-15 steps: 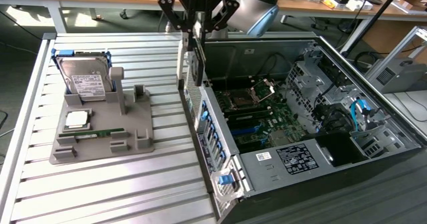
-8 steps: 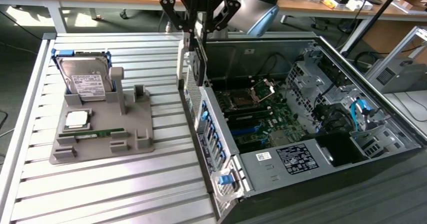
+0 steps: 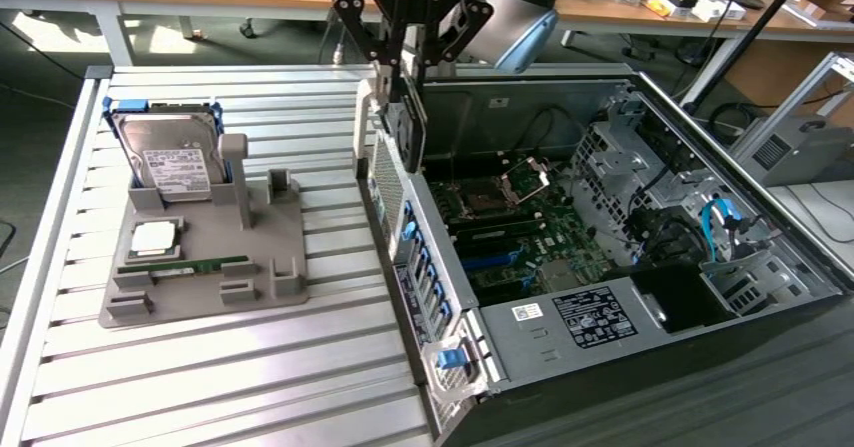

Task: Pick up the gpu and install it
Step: 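Pick up the gpu and move the gpu toward the slot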

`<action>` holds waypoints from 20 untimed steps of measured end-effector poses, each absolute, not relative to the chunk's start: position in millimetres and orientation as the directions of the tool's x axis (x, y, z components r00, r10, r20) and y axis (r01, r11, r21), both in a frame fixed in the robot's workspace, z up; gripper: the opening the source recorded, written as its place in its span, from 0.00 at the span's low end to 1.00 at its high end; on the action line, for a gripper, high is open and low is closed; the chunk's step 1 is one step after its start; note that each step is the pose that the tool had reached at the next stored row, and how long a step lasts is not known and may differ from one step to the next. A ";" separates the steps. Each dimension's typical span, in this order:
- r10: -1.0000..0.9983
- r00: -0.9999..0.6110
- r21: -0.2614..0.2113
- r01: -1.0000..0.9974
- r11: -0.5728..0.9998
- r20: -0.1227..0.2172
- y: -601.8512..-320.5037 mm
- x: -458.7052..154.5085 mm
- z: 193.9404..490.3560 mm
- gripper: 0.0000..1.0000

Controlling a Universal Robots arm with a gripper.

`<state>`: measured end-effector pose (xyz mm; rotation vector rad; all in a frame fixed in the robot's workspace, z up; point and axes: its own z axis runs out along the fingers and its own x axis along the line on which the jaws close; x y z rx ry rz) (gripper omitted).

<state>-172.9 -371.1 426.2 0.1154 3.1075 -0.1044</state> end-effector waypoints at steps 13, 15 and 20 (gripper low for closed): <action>0.073 -0.997 -0.073 0.075 0.994 -0.033 -371.1 -165.6 426.2 0.27; 0.073 -0.997 -0.074 0.075 0.994 -0.033 -371.1 -164.8 426.2 0.27; 0.073 -0.997 -0.076 0.075 0.994 -0.033 -371.2 -162.7 426.2 0.27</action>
